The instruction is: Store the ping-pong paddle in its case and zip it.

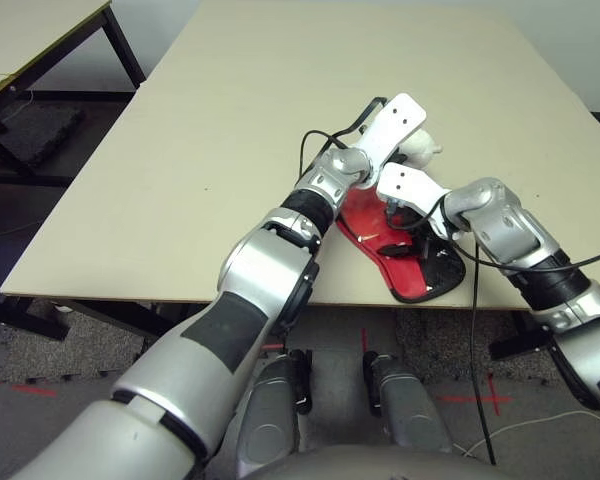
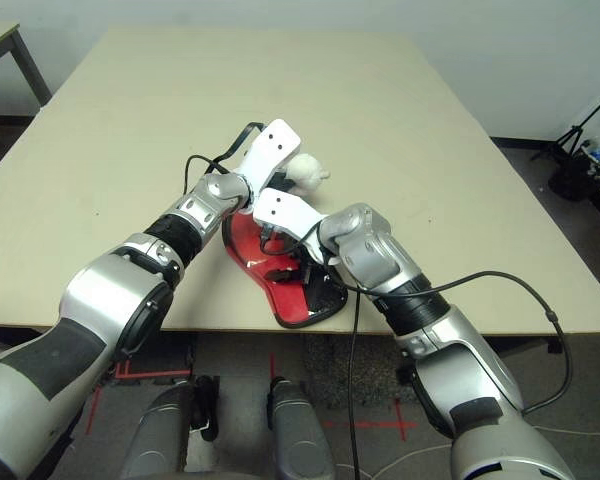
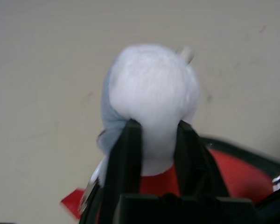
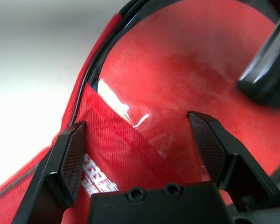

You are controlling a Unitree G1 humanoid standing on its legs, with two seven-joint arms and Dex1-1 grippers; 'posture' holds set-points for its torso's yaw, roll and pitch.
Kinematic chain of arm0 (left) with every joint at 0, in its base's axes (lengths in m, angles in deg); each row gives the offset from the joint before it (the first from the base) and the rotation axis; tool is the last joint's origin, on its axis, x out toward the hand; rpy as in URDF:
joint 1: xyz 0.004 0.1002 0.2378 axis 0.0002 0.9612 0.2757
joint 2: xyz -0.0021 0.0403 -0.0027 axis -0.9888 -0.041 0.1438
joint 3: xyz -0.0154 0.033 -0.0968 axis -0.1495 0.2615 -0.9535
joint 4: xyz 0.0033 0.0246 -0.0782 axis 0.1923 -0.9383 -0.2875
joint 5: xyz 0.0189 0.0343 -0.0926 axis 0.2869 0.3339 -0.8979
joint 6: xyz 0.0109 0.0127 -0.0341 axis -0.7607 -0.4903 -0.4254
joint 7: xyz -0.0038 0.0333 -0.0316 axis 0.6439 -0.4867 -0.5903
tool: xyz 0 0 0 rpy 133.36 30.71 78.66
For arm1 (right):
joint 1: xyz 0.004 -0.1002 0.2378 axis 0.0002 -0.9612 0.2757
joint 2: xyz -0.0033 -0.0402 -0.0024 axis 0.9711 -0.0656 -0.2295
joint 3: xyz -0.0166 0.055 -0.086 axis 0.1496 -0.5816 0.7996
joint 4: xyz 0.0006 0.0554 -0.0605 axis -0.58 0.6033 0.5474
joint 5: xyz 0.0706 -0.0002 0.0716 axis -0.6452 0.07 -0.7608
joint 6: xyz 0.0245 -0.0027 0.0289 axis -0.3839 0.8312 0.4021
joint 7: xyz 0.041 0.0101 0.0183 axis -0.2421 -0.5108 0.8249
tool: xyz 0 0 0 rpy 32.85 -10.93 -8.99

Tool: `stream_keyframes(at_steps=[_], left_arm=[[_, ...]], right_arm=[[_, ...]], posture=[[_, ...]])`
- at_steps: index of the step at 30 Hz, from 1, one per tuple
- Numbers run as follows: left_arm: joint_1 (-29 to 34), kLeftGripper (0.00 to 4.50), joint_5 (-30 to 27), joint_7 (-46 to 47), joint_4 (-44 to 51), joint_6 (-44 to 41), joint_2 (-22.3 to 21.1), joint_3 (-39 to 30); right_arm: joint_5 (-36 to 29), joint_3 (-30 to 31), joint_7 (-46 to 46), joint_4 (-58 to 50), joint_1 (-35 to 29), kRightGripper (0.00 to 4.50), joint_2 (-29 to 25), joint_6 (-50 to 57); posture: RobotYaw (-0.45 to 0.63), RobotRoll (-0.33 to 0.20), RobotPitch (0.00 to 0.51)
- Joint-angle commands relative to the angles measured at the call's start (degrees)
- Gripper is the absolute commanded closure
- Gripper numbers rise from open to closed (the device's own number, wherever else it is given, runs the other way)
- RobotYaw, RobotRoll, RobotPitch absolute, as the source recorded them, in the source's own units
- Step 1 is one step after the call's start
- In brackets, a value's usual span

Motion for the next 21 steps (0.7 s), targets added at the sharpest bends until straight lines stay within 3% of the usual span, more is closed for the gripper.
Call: stream_keyframes(at_steps=[1, 4, 8, 14, 21], left_arm=[[0.40, 2.19, -2.07, -9.54, 3.45, 1.27, -1.08, -0.43], [4.67, 1.15, -1.62, -19.45, 8.12, 1.54, -3.60, 2.37], [10.33, 0.02, -3.19, -25.59, 17.37, -2.42, -7.59, 3.50], [15.06, 0.02, -7.78, -28.71, 31.90, -13.89, -15.84, 2.08], [19.04, 0.02, -10.01, -34.03, 40.31, -22.54, -23.14, 5.41]], right_arm=[[-2.18, -1.77, -2.41, 9.14, -1.37, 0.00, 3.54, -0.58], [-2.99, -4.38, -3.39, 13.49, 0.85, 0.00, 5.53, -2.02], [-3.28, -5.80, -3.77, 20.10, 3.81, 0.00, 7.09, -6.06], [-3.59, -6.29, -3.52, 27.32, 7.35, 0.00, 8.17, -10.31], [-4.14, -5.81, -4.63, 30.69, 9.17, 0.00, 9.19, -12.13]], posture=[[-0.08, 0.000, 0.263], [-0.07, 0.000, 0.268], [-0.04, 0.000, 0.265], [-0.02, 0.000, 0.262], [-0.02, 0.000, 0.265]])
